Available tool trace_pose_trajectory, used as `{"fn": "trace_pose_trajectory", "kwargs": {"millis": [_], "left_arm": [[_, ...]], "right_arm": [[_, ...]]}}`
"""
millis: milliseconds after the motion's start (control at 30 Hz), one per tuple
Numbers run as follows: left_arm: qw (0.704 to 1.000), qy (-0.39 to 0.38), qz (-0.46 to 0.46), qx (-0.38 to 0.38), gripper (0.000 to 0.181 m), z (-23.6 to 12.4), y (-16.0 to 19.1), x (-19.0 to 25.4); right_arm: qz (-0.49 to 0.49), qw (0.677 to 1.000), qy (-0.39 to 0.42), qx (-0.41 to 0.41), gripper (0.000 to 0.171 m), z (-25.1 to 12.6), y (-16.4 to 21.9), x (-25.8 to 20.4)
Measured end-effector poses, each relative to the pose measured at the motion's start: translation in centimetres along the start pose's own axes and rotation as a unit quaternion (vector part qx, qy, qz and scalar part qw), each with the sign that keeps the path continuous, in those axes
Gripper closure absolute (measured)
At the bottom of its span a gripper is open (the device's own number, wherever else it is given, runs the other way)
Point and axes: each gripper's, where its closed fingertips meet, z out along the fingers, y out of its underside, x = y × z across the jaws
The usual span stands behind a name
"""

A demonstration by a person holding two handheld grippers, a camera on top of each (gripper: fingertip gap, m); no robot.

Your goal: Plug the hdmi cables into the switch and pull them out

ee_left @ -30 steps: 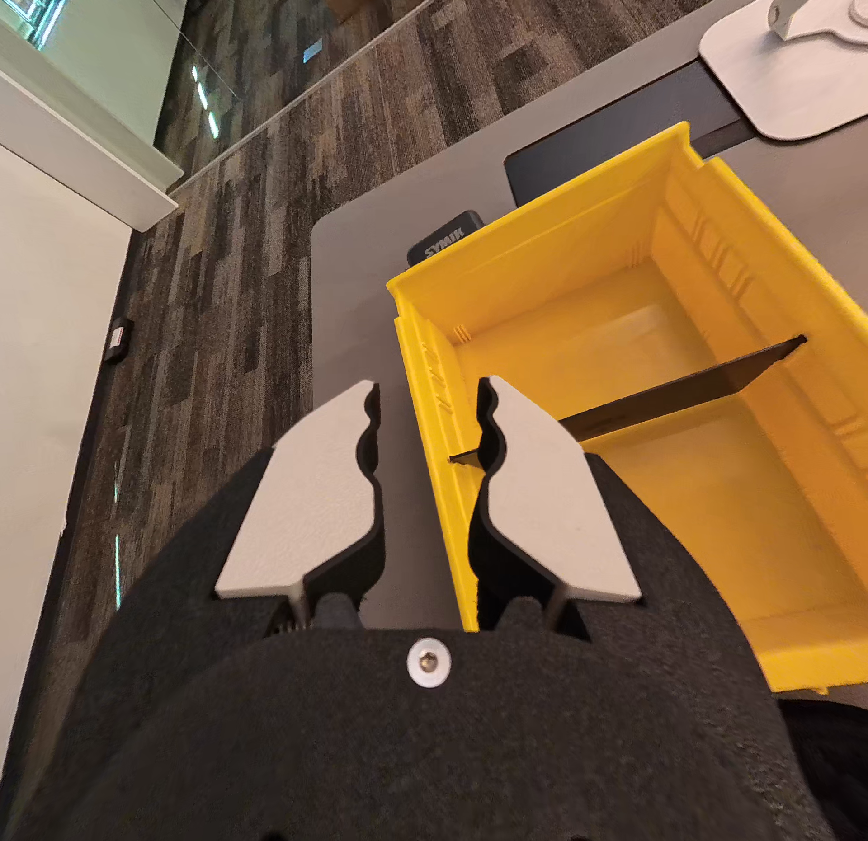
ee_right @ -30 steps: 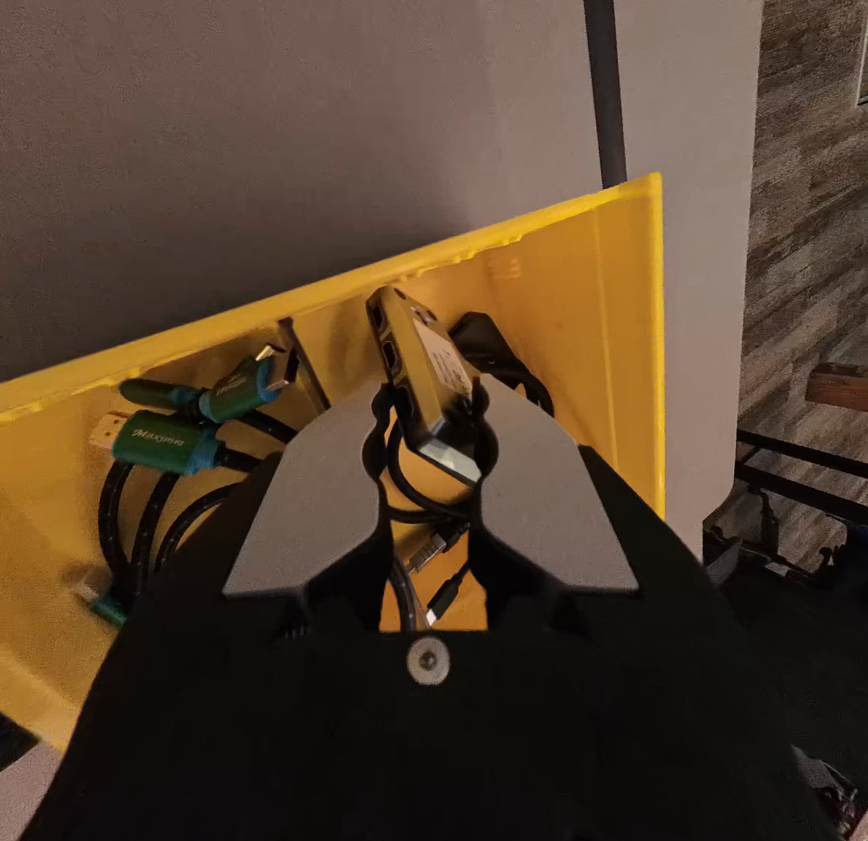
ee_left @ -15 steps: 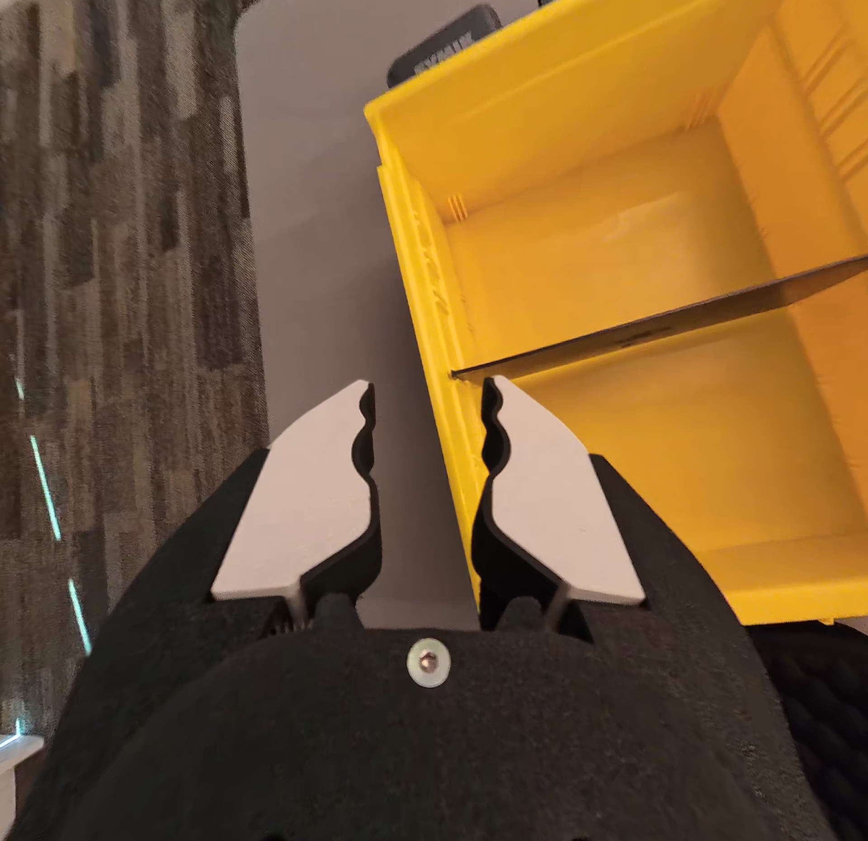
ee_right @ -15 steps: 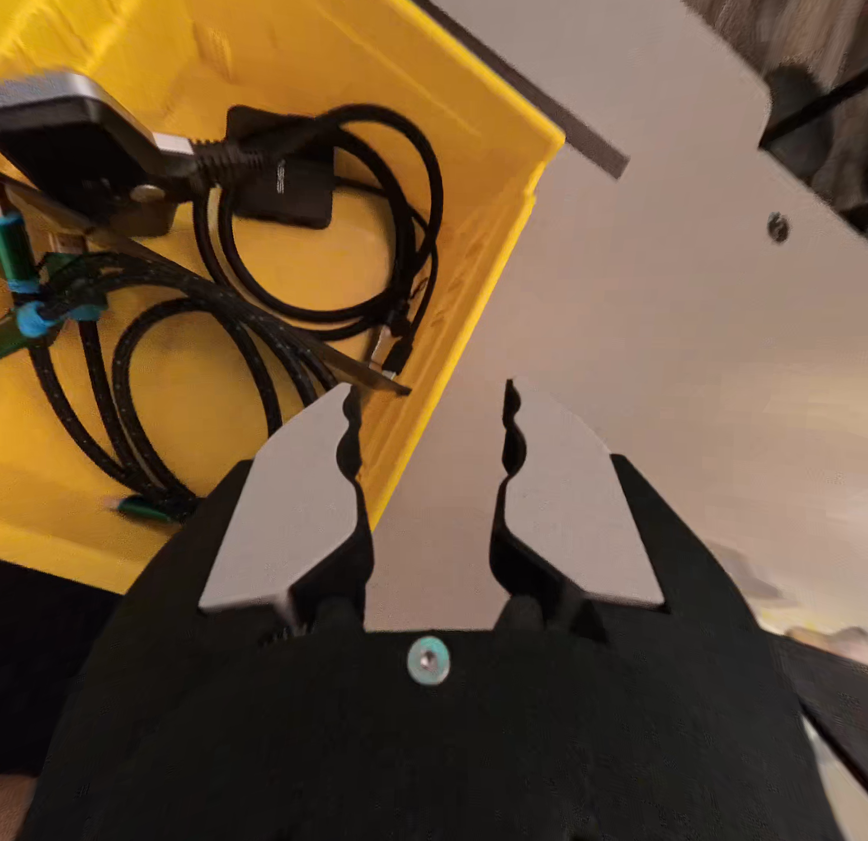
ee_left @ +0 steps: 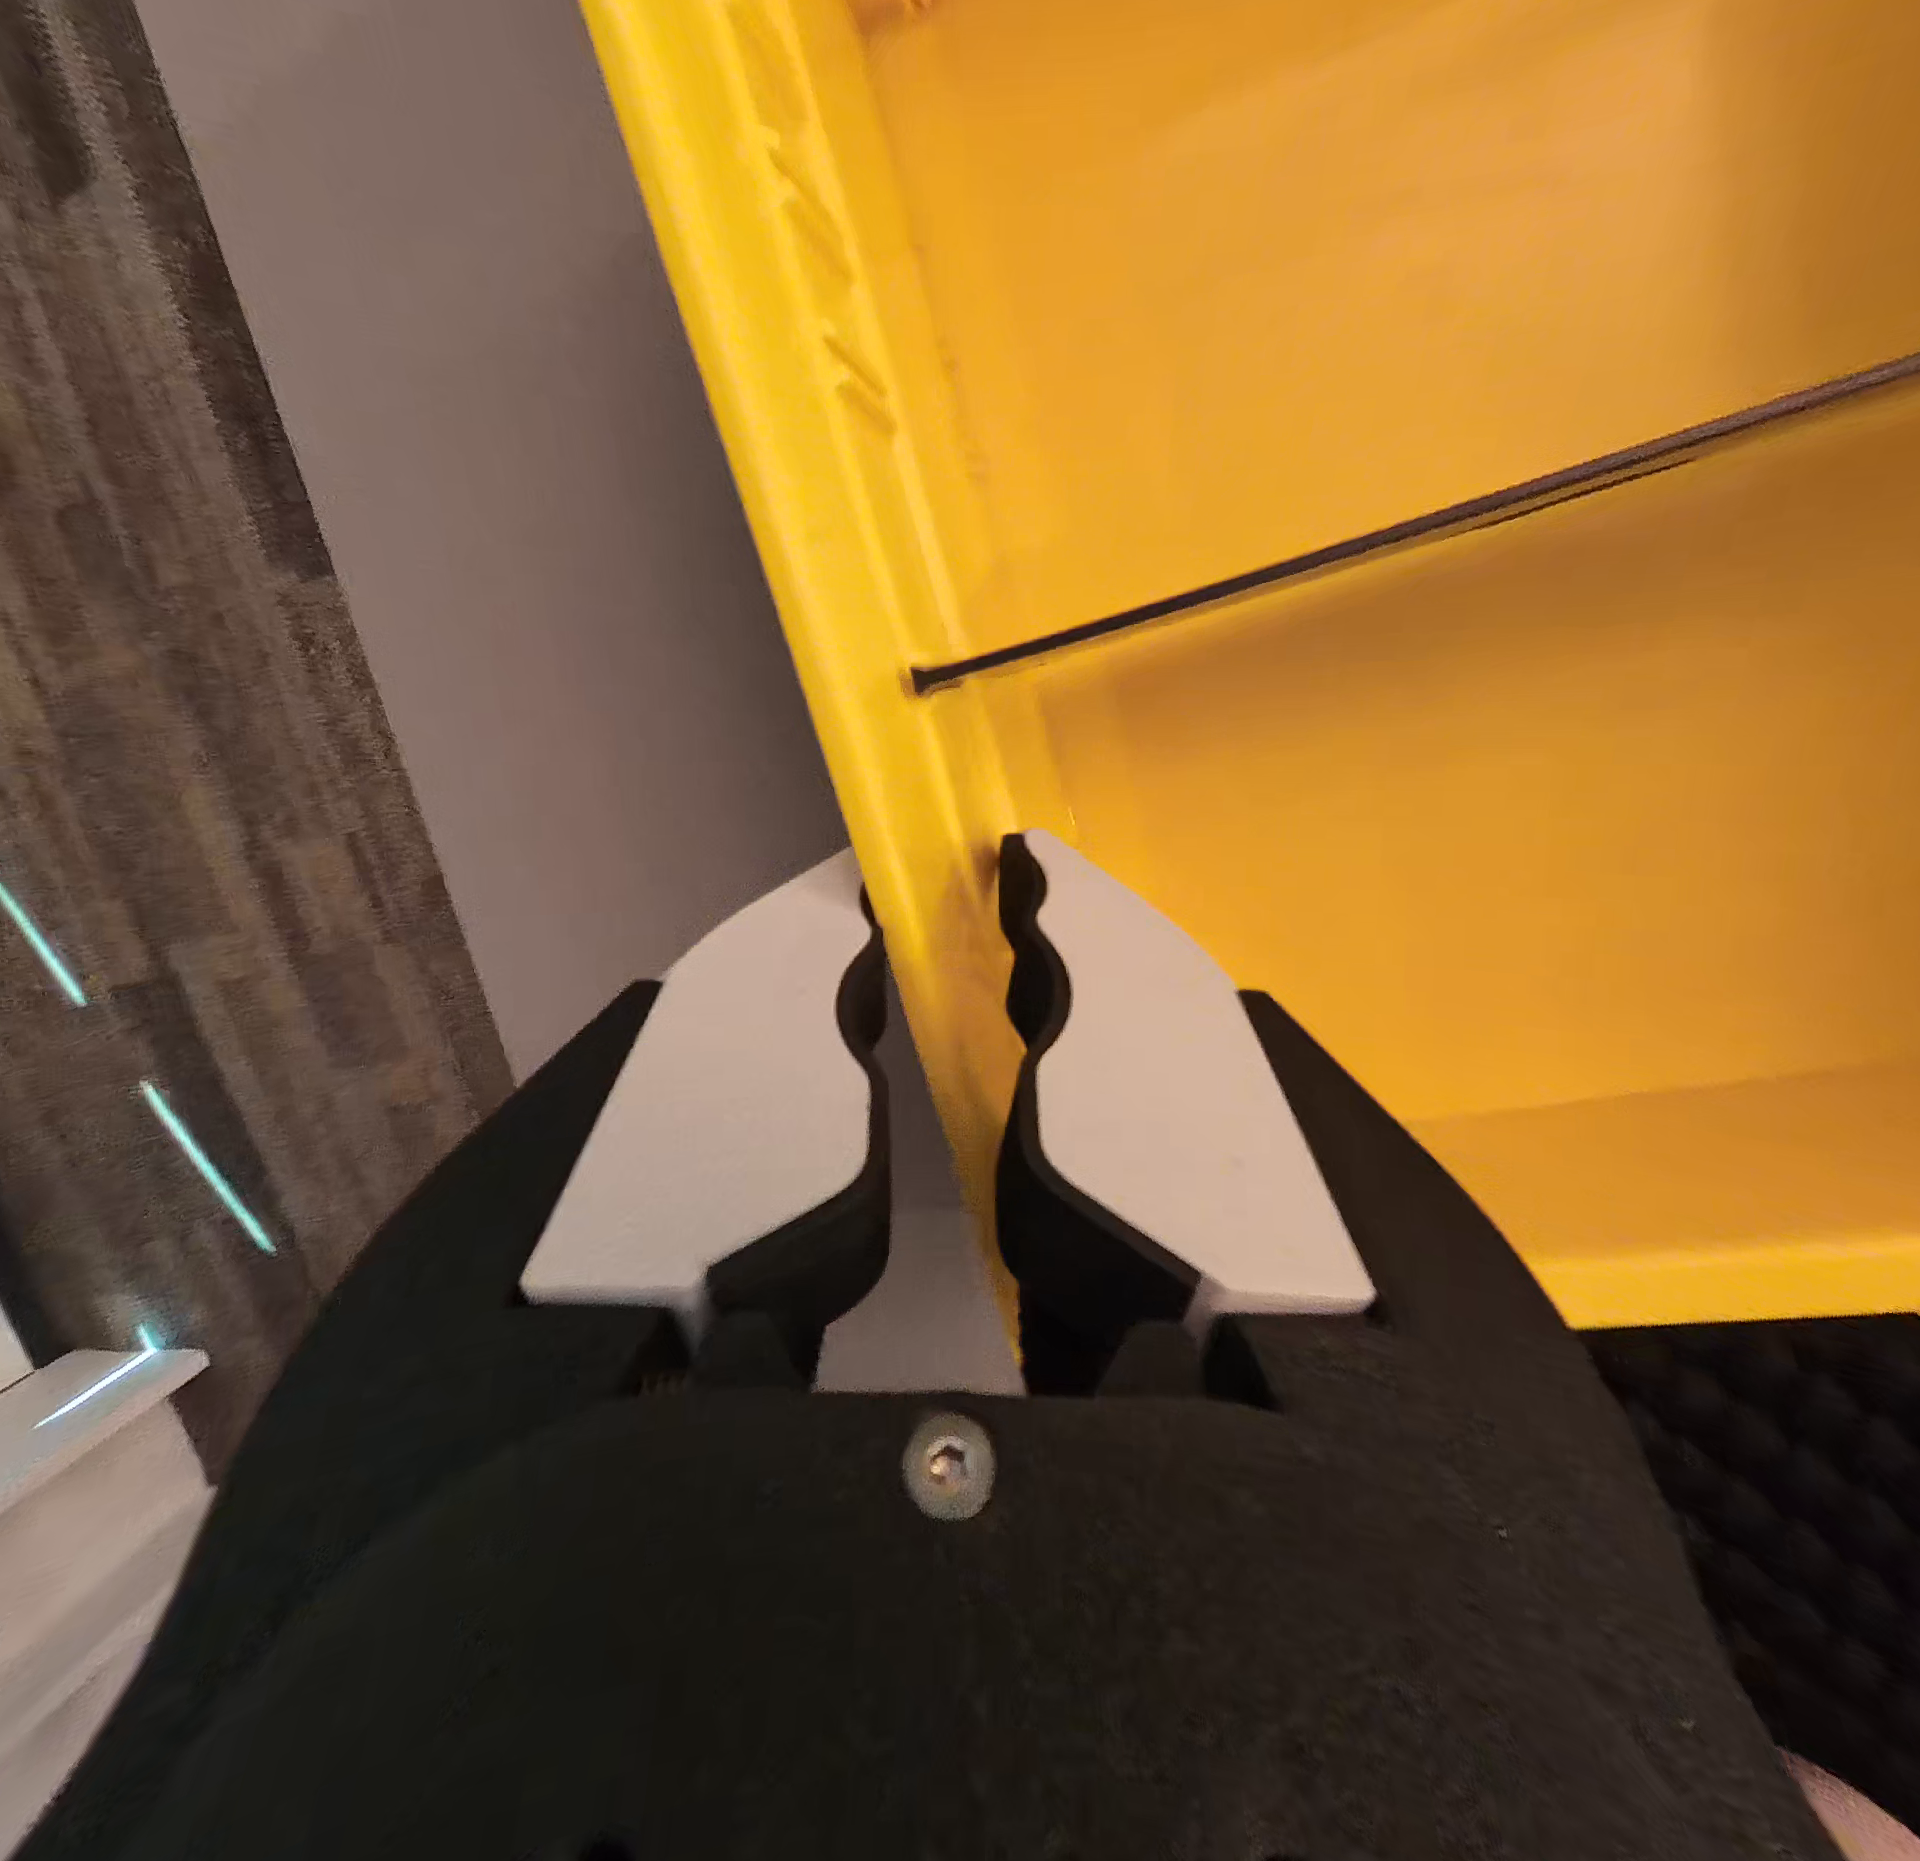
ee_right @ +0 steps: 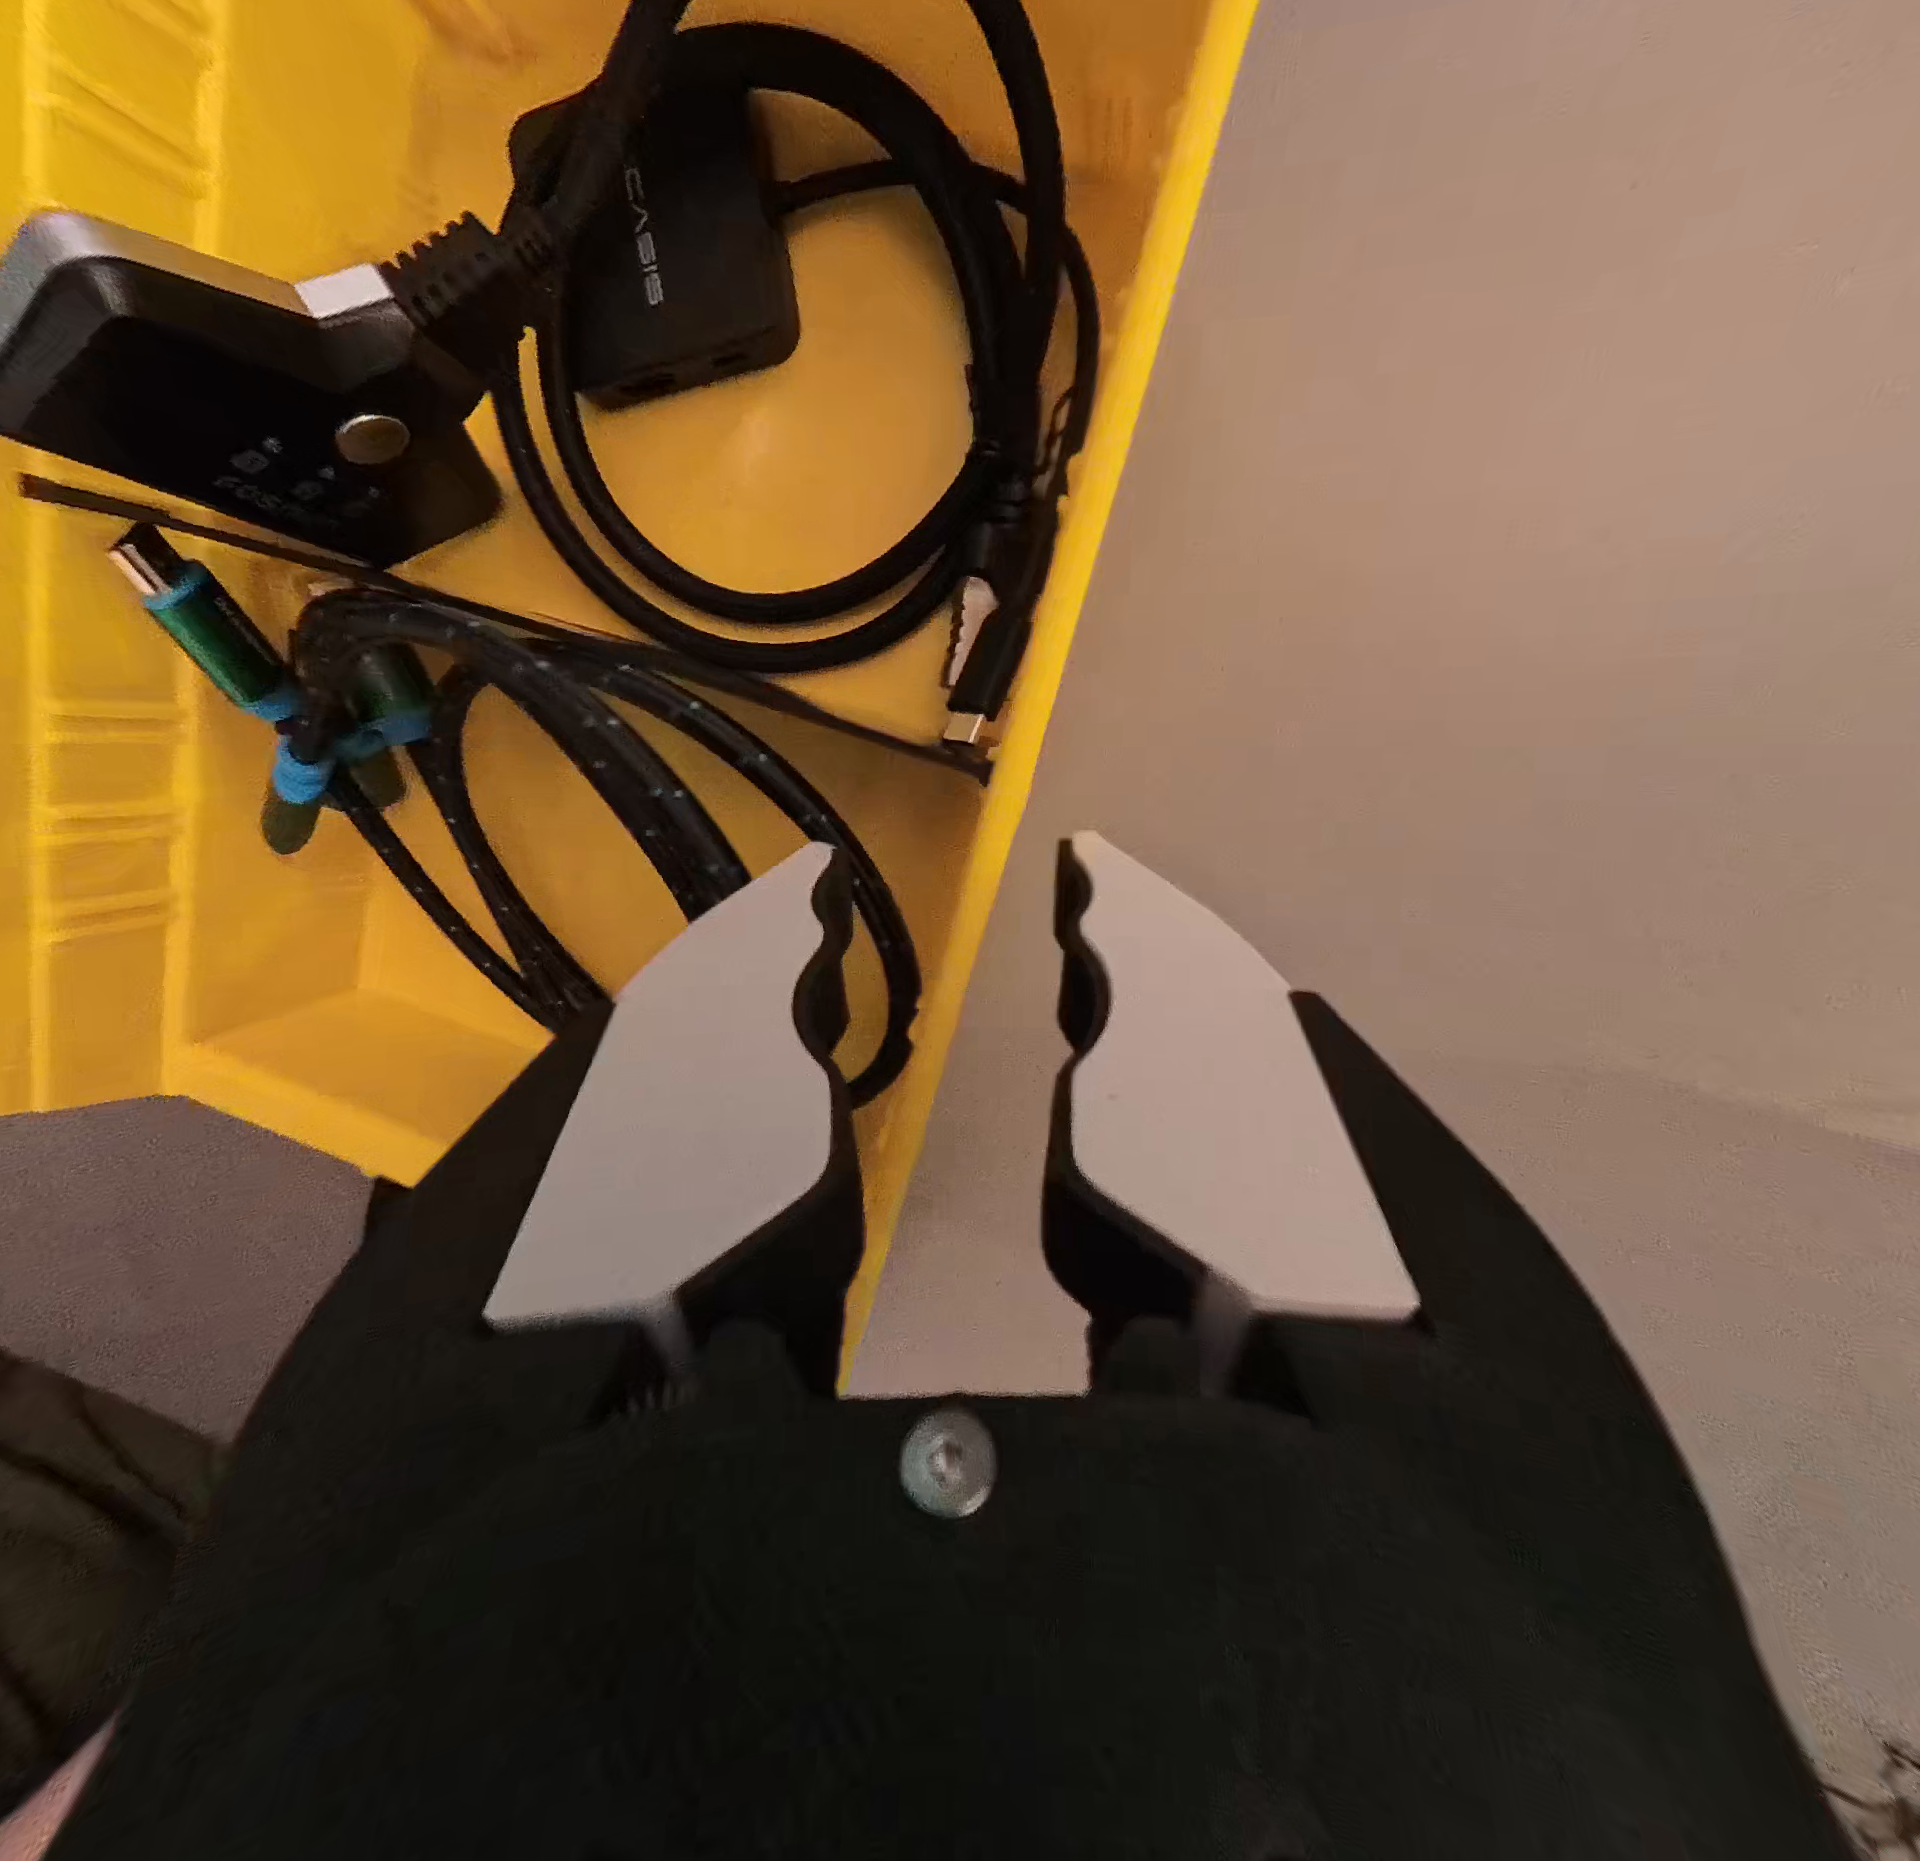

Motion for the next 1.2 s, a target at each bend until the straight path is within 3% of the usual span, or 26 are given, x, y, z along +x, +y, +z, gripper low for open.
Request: {"fn": "trace_pose_trajectory", "kwargs": {"millis": [33, 100, 133, 333, 433, 567, 733, 933, 1133, 1200], "left_arm": [[1.000, -0.002, 0.003, -0.001, 0.163, 0.0, 0.0, 0.0], [1.000, -0.007, 0.006, -0.004, 0.163, 0.0, -0.1, 0.0], [1.000, -0.009, 0.011, -0.004, 0.163, 0.0, -0.1, 0.0], [0.998, 0.009, 0.062, -0.016, 0.162, -0.4, -0.9, 2.8], [0.996, 0.010, 0.086, -0.038, 0.161, -0.8, -1.4, 5.3], [0.996, 0.008, 0.041, -0.081, 0.162, -1.4, -2.3, 8.9], [0.994, 0.020, 0.067, -0.083, 0.162, -2.2, -3.0, 13.0], [0.992, -0.011, 0.068, -0.107, 0.158, -2.8, -2.3, 14.7], [0.988, 0.019, 0.092, -0.120, 0.157, -3.5, -1.6, 16.7], [0.985, 0.011, 0.114, -0.126, 0.146, -3.7, -1.5, 16.4]], "right_arm": [[0.011, 1.000, -0.022, -0.002, 0.139, 0.2, 0.0, -0.4], [0.025, 0.999, -0.041, -0.004, 0.146, 0.3, 0.0, -0.5], [0.023, 1.000, -0.019, -0.005, 0.160, 0.4, 0.1, 0.1], [0.029, 0.998, 0.026, -0.042, 0.165, 0.6, 0.0, 0.4], [0.019, 0.997, 0.034, -0.065, 0.165, 1.3, -0.4, -1.0], [-0.008, 0.994, 0.037, -0.102, 0.164, 2.2, -0.8, -3.9], [-0.046, 0.987, 0.065, -0.141, 0.162, 3.5, -1.4, -8.0], [-0.107, 0.977, 0.090, -0.159, 0.158, 4.8, -2.1, -12.2], [-0.143, 0.971, 0.111, -0.158, 0.152, 5.5, -2.5, -14.1], [-0.148, 0.970, 0.119, -0.151, 0.150, 4.9, -2.9, -14.0]]}}
